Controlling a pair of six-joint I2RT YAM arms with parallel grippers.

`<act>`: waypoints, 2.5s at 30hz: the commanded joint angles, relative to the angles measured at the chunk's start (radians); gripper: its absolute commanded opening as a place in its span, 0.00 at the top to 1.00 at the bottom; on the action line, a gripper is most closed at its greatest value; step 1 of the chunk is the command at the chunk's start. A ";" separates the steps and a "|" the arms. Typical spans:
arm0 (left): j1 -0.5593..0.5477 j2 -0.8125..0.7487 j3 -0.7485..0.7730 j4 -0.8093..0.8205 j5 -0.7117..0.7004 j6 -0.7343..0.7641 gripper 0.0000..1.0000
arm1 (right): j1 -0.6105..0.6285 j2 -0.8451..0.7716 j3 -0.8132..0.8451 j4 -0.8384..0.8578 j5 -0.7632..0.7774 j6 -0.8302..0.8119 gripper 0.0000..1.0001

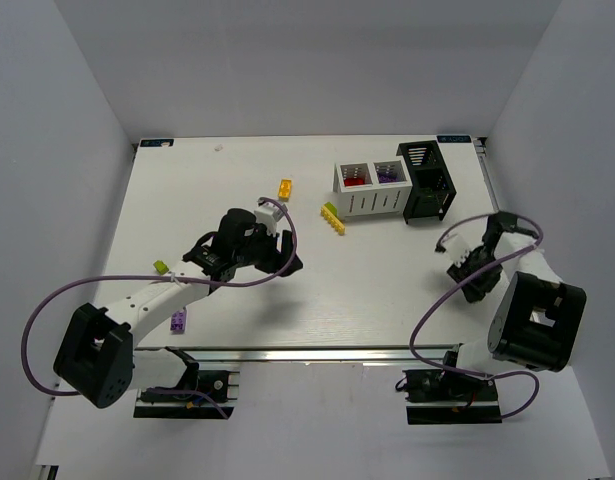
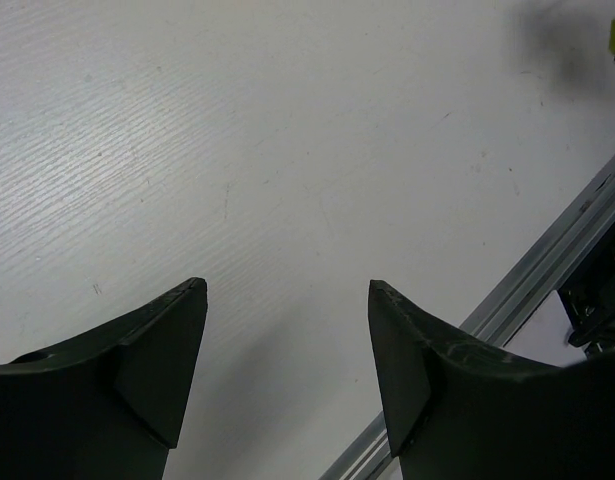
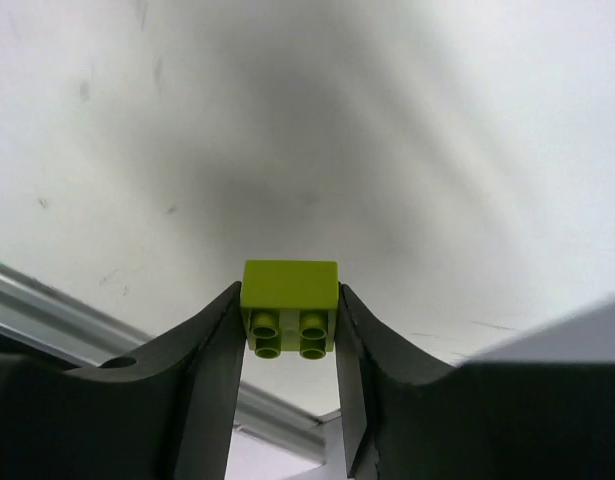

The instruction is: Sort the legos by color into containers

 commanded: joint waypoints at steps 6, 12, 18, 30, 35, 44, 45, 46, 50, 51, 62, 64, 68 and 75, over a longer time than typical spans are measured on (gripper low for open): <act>0.002 -0.009 0.012 0.038 -0.019 -0.068 0.25 | -0.002 -0.010 0.402 0.129 -0.607 0.486 1.00; 0.002 -0.002 0.032 0.017 -0.071 -0.064 0.25 | 0.044 0.070 0.453 0.501 -0.663 0.905 1.00; 0.002 -0.025 0.025 0.005 -0.081 -0.055 0.25 | 0.098 0.204 0.533 0.679 -0.600 1.114 1.00; 0.002 -0.028 0.011 0.034 -0.038 -0.090 0.18 | 0.172 0.359 0.669 0.636 -0.399 1.177 0.51; 0.002 0.011 0.009 0.110 -0.007 -0.182 0.16 | 0.169 0.399 0.720 0.605 -0.385 1.177 0.44; -0.016 0.177 0.146 0.204 -0.113 -0.389 0.53 | 0.161 0.181 0.562 0.673 -0.561 1.105 0.81; -0.016 0.238 0.165 0.206 -0.114 -0.407 0.65 | 0.162 0.079 0.456 0.700 -0.609 1.096 0.92; -0.016 0.272 0.188 0.206 -0.120 -0.407 0.76 | 0.156 0.028 0.398 0.761 -0.653 1.088 0.95; -0.025 0.436 0.351 0.128 -0.134 -0.475 0.70 | 0.150 -0.256 0.154 0.888 -0.776 1.128 0.70; -0.035 0.490 0.374 0.118 -0.136 -0.484 0.61 | 0.149 -0.290 0.099 0.895 -0.782 1.146 0.45; -0.127 0.668 0.561 0.035 -0.381 -0.627 0.26 | 0.087 -0.456 0.023 0.874 -0.790 1.204 0.30; -0.154 0.697 0.595 0.029 -0.423 -0.641 0.26 | 0.069 -0.448 0.023 0.865 -0.816 1.204 0.30; -0.177 0.735 0.633 0.002 -0.510 -0.686 0.26 | 0.049 -0.456 0.016 0.868 -0.822 1.195 0.30; -0.205 0.788 0.683 -0.044 -0.634 -0.743 0.26 | 0.012 -0.468 0.007 0.880 -0.857 1.214 0.30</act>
